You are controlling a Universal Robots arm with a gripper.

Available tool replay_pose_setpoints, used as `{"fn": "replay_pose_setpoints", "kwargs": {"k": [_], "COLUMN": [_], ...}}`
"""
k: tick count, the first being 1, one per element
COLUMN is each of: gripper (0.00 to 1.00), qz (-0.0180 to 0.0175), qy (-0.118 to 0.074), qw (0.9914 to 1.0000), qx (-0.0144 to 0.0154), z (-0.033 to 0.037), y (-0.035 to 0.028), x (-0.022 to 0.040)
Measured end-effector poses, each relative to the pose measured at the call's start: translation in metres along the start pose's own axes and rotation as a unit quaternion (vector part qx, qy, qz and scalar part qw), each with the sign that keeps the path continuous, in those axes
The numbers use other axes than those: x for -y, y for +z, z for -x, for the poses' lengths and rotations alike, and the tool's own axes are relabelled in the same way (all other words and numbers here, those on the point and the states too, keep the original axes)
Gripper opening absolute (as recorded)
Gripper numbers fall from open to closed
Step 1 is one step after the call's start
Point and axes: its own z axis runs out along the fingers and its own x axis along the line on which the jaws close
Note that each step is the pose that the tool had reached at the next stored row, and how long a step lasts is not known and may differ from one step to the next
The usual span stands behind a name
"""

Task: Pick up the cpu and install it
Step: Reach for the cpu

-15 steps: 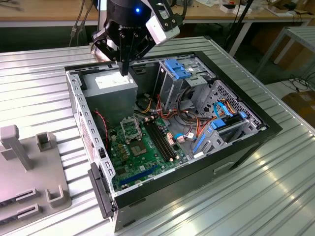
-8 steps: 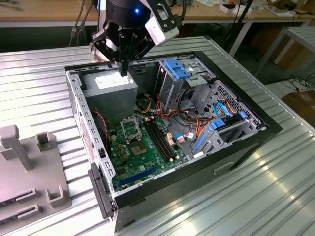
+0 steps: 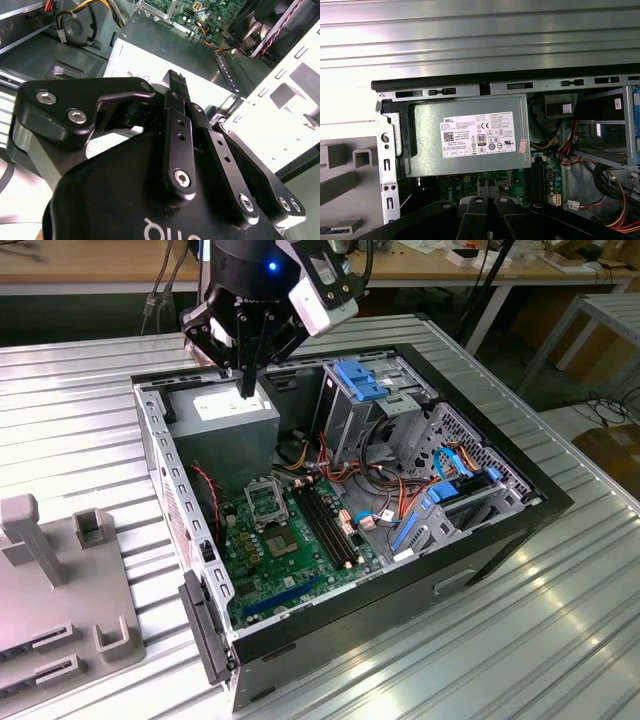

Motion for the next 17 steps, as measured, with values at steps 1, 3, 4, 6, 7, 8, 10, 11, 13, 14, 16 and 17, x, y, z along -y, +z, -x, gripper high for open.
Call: {"fn": "replay_pose_setpoints", "kwargs": {"k": [1,3,4,6,7,8,10,11,13,14,16,17], "gripper": [0.11,0.11,0.11,0.11,0.11,0.11,0.11,0.11,0.11,0.11,0.11,0.11], "qz": [0.0000,0.0000,0.0000,0.0000,0.0000,0.0000,0.0001,0.0000,0.0000,0.0000,0.0000,0.0000], "qy": [0.000,0.000,0.000,0.000,0.000,0.000,0.000,0.000,0.000,0.000,0.000,0.000], "qw": [1.00000,1.00000,1.00000,1.00000,1.00000,1.00000,1.00000,1.00000,1.00000,1.00000,1.00000,1.00000], "qx": [-0.0001,-0.0002,-0.0002,-0.0003,-0.0003,-0.0003,-0.0004,-0.0004,-0.0005,-0.0005,-0.0005,-0.0006], "z": [-0.0002,-0.0007,-0.0009,-0.0013,-0.0016,-0.0020,-0.0032,-0.0036,-0.0044,-0.0048,-0.0055,-0.0058], "y": [0.0001,0.0004,0.0005,0.0007,0.0008,0.0009,0.0012,0.0012,0.0013,0.0014,0.0015,0.0016], "x": [0.0000,0.0001,0.0001,0.0001,0.0001,0.0002,0.0002,0.0003,0.0004,0.0004,0.0005,0.0005]}}
